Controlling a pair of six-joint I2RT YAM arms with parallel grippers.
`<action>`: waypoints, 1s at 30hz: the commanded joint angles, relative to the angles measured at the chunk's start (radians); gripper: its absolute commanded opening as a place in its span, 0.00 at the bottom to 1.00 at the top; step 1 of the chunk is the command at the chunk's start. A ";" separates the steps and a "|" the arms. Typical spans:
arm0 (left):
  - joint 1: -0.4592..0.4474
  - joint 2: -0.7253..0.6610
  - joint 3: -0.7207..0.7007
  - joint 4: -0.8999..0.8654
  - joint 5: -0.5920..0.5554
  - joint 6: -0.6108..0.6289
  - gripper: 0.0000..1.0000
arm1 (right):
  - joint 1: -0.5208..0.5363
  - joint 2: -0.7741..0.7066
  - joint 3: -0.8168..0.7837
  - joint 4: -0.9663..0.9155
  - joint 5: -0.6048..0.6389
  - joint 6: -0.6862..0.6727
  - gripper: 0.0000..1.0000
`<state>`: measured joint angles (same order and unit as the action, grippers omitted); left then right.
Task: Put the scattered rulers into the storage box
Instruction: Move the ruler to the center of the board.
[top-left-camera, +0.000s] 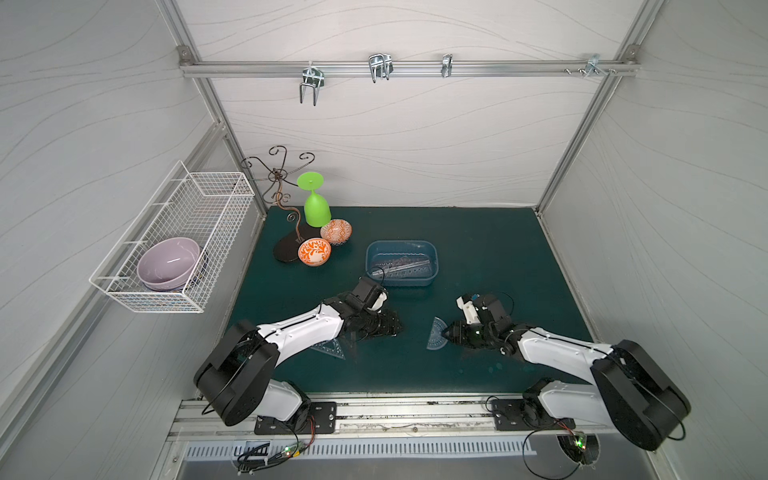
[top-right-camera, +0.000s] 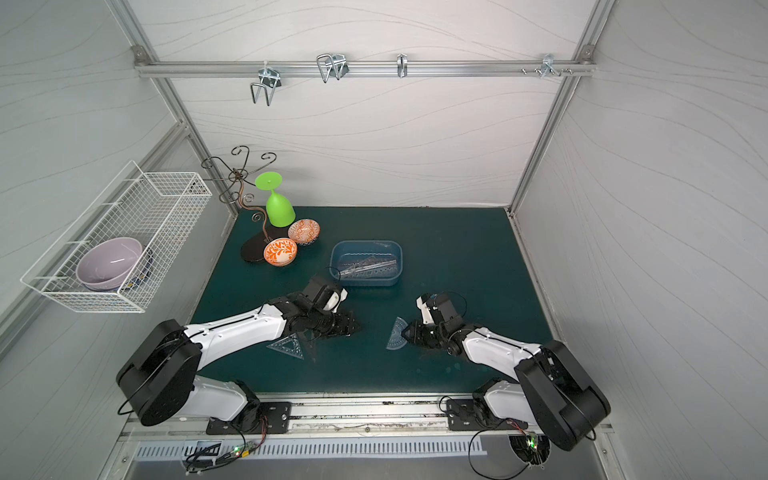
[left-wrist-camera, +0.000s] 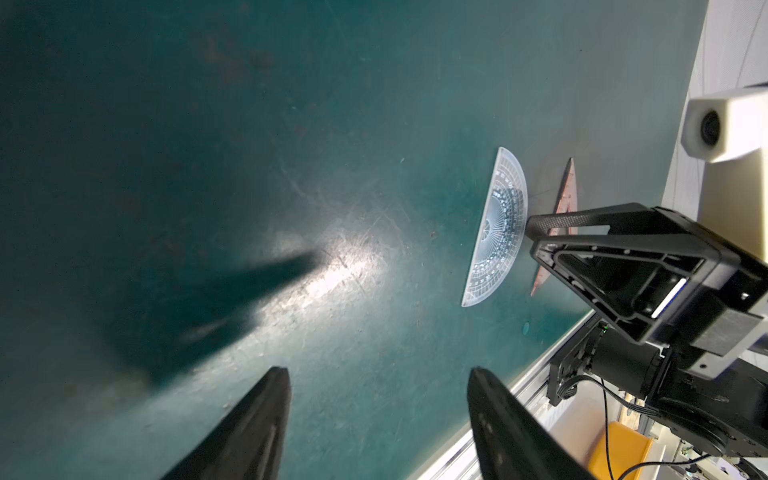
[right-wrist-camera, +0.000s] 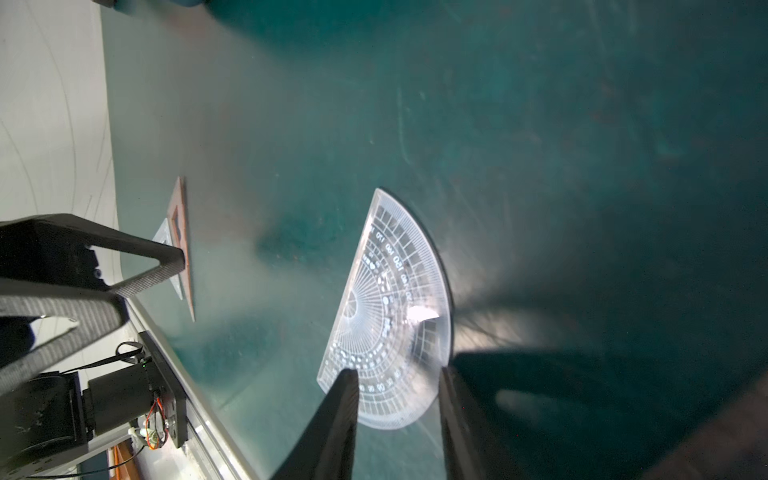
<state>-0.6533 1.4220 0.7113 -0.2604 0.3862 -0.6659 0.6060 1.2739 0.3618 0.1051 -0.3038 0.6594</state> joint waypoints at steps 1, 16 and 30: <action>0.001 0.005 -0.001 0.033 0.005 -0.007 0.72 | 0.017 0.058 0.004 0.034 0.001 0.014 0.38; 0.011 0.030 -0.026 0.080 0.022 -0.041 0.64 | 0.087 0.153 0.061 0.116 -0.063 0.064 0.37; 0.006 0.132 0.019 0.188 0.129 -0.069 0.45 | -0.025 0.202 0.085 0.230 -0.190 -0.034 0.13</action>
<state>-0.6460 1.5303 0.6865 -0.1234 0.4770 -0.7368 0.5880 1.4338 0.4263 0.2863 -0.4458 0.6529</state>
